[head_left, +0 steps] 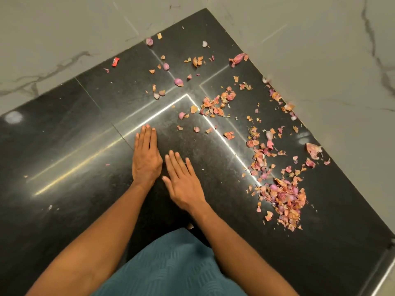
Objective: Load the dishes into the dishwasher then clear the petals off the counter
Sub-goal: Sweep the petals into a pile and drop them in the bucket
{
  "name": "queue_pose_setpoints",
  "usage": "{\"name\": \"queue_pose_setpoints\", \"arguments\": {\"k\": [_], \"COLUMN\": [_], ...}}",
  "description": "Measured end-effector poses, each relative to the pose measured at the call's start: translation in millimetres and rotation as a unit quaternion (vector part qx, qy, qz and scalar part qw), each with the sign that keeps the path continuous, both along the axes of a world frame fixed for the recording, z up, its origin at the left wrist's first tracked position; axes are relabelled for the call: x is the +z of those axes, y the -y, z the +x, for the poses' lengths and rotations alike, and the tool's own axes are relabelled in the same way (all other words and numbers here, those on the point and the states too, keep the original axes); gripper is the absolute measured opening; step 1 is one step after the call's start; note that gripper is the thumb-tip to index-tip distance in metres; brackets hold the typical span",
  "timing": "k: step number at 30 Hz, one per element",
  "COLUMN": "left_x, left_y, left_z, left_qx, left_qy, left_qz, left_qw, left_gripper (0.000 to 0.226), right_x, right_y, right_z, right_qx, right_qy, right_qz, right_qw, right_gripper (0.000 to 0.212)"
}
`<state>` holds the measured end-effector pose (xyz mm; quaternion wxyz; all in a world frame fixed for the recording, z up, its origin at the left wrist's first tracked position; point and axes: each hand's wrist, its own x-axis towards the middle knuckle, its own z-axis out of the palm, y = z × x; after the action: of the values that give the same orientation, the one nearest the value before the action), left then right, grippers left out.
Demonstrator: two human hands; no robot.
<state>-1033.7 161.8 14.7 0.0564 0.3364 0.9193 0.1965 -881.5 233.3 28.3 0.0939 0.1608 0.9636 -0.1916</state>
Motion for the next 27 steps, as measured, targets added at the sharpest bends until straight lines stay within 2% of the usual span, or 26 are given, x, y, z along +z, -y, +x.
{"name": "queue_pose_setpoints", "arguments": {"k": [3, 5, 8, 12, 14, 17, 20, 22, 25, 27], "left_x": [1, 2, 3, 3, 4, 4, 1, -2, 0, 3], "left_y": [-1, -1, -1, -2, -3, -3, -2, -1, 1, -1], "left_z": [3, 3, 2, 2, 2, 4, 1, -1, -1, -1], "left_qx": [0.005, 0.005, 0.008, 0.006, 0.006, 0.01, 0.008, -0.016, -0.03, -0.003], "left_qy": [0.001, -0.003, -0.004, -0.006, -0.007, -0.007, -0.007, -0.013, -0.011, 0.004], "left_qz": [-0.002, -0.007, -0.008, -0.013, -0.012, -0.008, 0.001, -0.026, -0.026, 0.005], "left_qw": [1.0, 1.0, 1.0, 1.0, 1.0, 1.0, 1.0, 0.999, 0.999, 1.0], "left_gripper": [0.056, 0.055, 0.053, 0.054, 0.054, 0.054, 0.054, 0.062, 0.069, 0.063], "right_x": [0, 3, 0, 2, 13, 28, 31, 31, 27, 19], "right_y": [-26, -45, -66, -91, -98, -89, -68, -54, -51, -60], "right_z": [38, 52, 63, 60, 40, -17, -89, -126, -148, -142], "right_qx": [-0.006, -0.043, -0.149, -0.327, -0.345, -0.263, -0.117, -0.035, -0.004, -0.002], "right_qy": [0.022, 0.038, 0.064, 0.044, 0.008, -0.039, -0.038, -0.025, 0.013, 0.028], "right_qz": [0.034, 0.038, 0.048, 0.027, 0.017, -0.011, -0.043, -0.095, -0.154, -0.114], "right_qw": [0.999, 0.998, 0.986, 0.944, 0.938, 0.964, 0.992, 0.995, 0.988, 0.993], "right_gripper": [0.065, 0.066, 0.066, 0.069, 0.07, 0.065, 0.062, 0.061, 0.062, 0.064]}}
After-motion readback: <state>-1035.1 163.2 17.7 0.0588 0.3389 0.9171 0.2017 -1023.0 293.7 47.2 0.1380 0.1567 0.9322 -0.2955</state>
